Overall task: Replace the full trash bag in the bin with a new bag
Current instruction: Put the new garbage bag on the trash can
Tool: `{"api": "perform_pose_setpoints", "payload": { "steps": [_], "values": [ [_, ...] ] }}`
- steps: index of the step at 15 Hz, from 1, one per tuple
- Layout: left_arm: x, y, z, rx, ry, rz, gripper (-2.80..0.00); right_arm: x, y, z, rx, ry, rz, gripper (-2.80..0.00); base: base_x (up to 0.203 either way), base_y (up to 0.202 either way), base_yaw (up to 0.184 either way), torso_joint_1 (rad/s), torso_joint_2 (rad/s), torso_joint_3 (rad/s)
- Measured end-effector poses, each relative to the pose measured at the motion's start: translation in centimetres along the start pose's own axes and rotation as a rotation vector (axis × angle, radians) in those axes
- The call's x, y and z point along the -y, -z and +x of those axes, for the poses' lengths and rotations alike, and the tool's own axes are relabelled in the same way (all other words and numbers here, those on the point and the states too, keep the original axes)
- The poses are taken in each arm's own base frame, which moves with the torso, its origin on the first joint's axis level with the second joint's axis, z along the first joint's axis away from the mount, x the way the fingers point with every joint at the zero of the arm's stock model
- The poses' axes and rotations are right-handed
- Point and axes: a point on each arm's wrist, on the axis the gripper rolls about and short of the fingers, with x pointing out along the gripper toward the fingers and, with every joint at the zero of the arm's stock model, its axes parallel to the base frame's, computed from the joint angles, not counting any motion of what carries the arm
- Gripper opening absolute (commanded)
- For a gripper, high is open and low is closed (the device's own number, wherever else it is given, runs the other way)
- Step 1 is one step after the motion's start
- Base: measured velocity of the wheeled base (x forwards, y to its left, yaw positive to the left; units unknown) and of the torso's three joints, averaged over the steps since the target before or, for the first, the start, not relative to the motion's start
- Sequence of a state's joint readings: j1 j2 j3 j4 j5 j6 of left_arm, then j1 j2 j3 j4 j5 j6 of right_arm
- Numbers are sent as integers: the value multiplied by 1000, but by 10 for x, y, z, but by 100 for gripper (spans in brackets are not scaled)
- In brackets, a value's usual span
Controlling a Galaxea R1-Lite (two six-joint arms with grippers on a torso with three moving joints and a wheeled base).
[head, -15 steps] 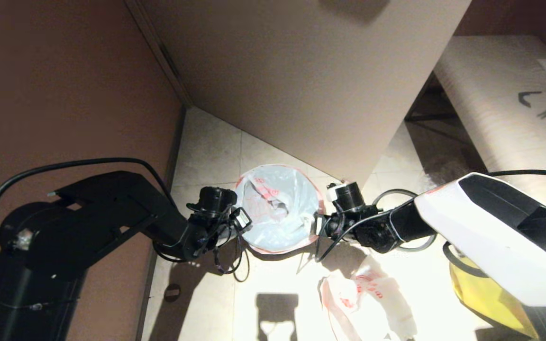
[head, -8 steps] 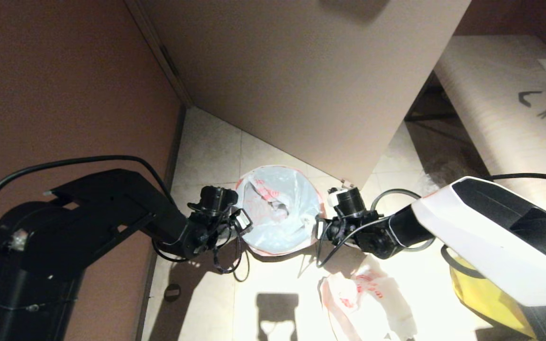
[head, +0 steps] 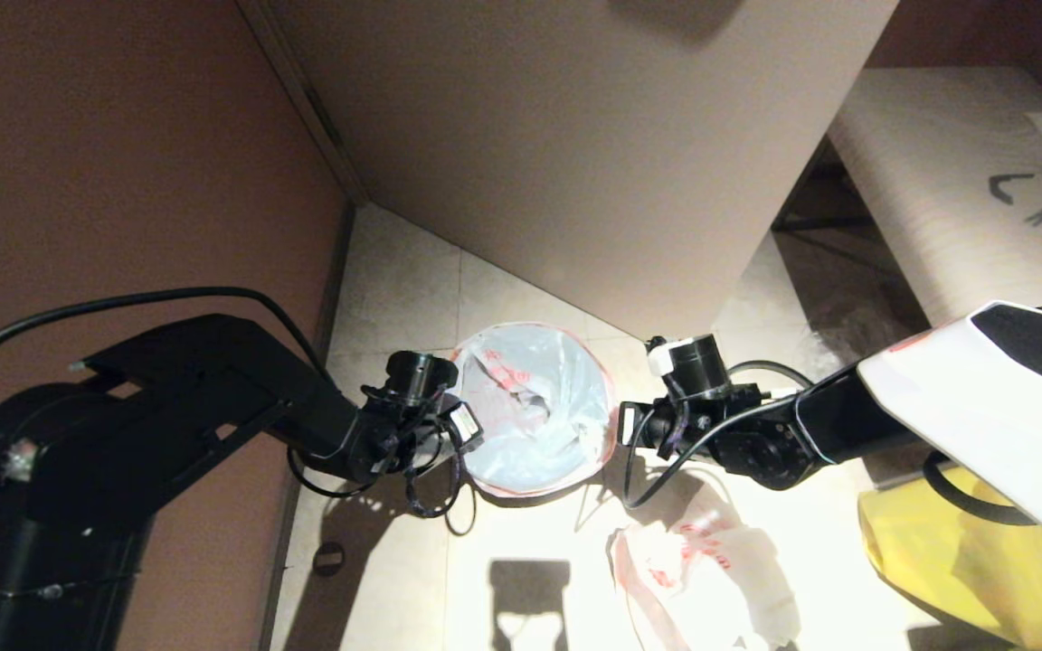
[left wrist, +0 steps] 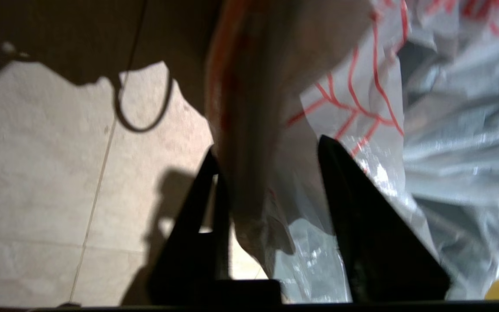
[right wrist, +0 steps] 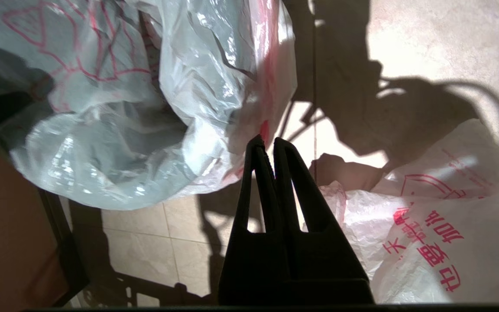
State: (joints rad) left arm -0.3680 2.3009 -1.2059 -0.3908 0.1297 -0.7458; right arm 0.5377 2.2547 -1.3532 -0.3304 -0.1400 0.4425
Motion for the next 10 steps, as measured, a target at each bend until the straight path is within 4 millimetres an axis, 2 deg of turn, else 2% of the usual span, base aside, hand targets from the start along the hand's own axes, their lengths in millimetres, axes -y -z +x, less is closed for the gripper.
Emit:
{"api": "perform_pose_setpoints", "payload": {
  "steps": [3, 6, 8, 9, 10],
  "values": [
    [-4, 13, -15, -46, -14, 35, 0, -7, -9, -11, 37, -2, -2, -280, 0, 0, 0, 0, 0, 0],
    [-2, 18, -51, -67, -9, 67, 0, -6, -8, -26, 45, 29, -12, -280, 0, 0, 0, 0, 0, 0],
    [-5, 36, -79, -129, -55, 117, 0, 0, -2, -33, 40, 79, -42, -280, 0, 0, 0, 0, 0, 0],
    [-4, 43, -90, -144, -80, 146, -280, 2, -1, -36, 48, 96, -49, -280, 0, 0, 0, 0, 0, 0],
    [0, 44, -97, -131, -78, 165, -280, 5, -2, -38, 62, 101, -46, -280, 0, 0, 0, 0, 0, 0]
  ]
}}
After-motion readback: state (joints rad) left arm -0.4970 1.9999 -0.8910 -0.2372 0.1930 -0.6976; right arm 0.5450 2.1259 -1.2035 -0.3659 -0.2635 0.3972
